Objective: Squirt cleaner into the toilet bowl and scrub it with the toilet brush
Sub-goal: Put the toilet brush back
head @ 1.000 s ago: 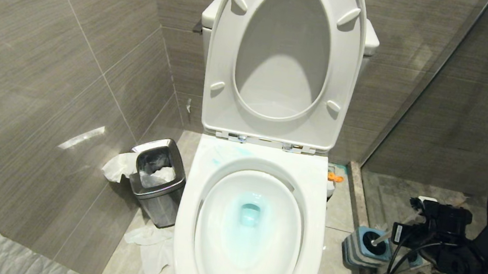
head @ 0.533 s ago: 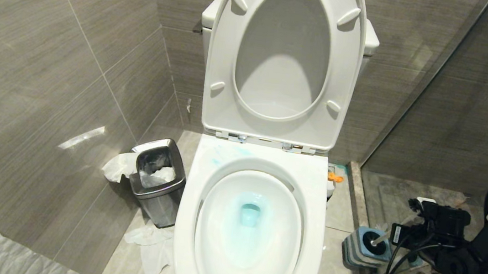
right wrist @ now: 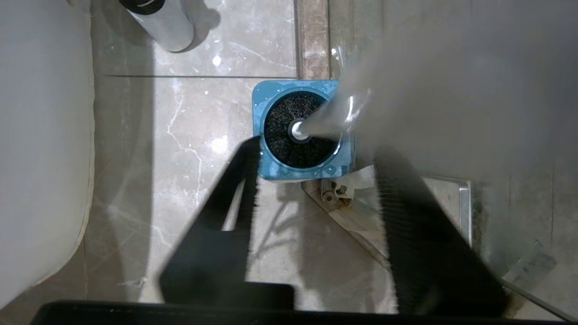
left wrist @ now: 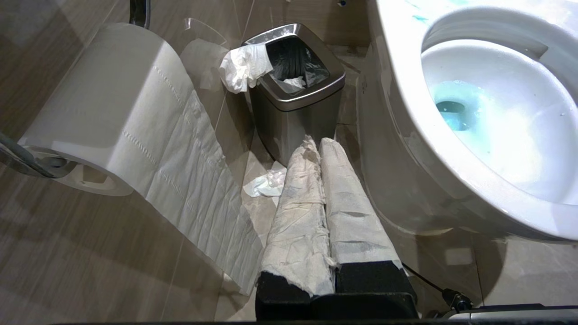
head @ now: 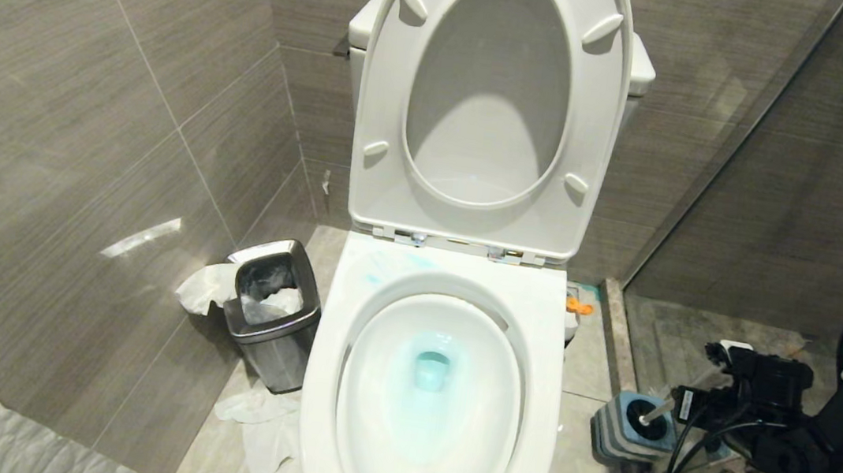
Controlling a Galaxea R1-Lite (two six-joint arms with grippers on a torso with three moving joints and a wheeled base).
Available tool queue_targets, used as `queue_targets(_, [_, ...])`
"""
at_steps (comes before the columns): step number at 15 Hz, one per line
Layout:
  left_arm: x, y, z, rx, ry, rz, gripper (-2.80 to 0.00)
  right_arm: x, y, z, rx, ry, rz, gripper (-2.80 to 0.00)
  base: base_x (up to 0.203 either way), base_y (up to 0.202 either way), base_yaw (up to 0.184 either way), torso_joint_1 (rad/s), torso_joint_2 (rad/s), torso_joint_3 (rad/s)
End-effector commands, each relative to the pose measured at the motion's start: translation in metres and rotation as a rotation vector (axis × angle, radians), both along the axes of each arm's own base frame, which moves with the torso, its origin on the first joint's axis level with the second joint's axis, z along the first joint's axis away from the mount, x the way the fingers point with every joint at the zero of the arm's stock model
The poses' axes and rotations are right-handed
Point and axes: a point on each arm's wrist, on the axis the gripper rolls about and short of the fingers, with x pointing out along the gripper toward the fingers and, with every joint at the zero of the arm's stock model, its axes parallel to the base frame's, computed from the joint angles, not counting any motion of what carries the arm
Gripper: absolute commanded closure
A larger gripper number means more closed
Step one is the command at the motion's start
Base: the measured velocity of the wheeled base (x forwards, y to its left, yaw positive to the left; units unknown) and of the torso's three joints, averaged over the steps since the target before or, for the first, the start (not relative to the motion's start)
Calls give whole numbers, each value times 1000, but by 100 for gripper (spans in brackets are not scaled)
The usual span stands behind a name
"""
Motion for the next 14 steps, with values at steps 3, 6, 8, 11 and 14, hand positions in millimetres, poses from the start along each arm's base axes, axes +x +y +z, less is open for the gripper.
queue_targets(3, [0,0,0,0,1,-1,0,-13,2,15,-8,-12,7,-280,0,0,0,0,0,0])
queue_targets(6, [0,0,0,1,1,-1,0,-40,9,35,-7,-9,32,-280,0,0,0,0,0,0])
queue_targets(8, [0,0,0,1,1,-1,0,-62,14,50,-4,-19,49,-280,0,0,0,0,0,0])
queue_targets(11, [0,0,0,0,1,-1,0,-96,20,80,5,-85,84,-280,0,0,0,0,0,0])
queue_targets(14, [0,0,0,0,1,-1,0,-122,24,114,-8,-208,107,-280,0,0,0,0,0,0])
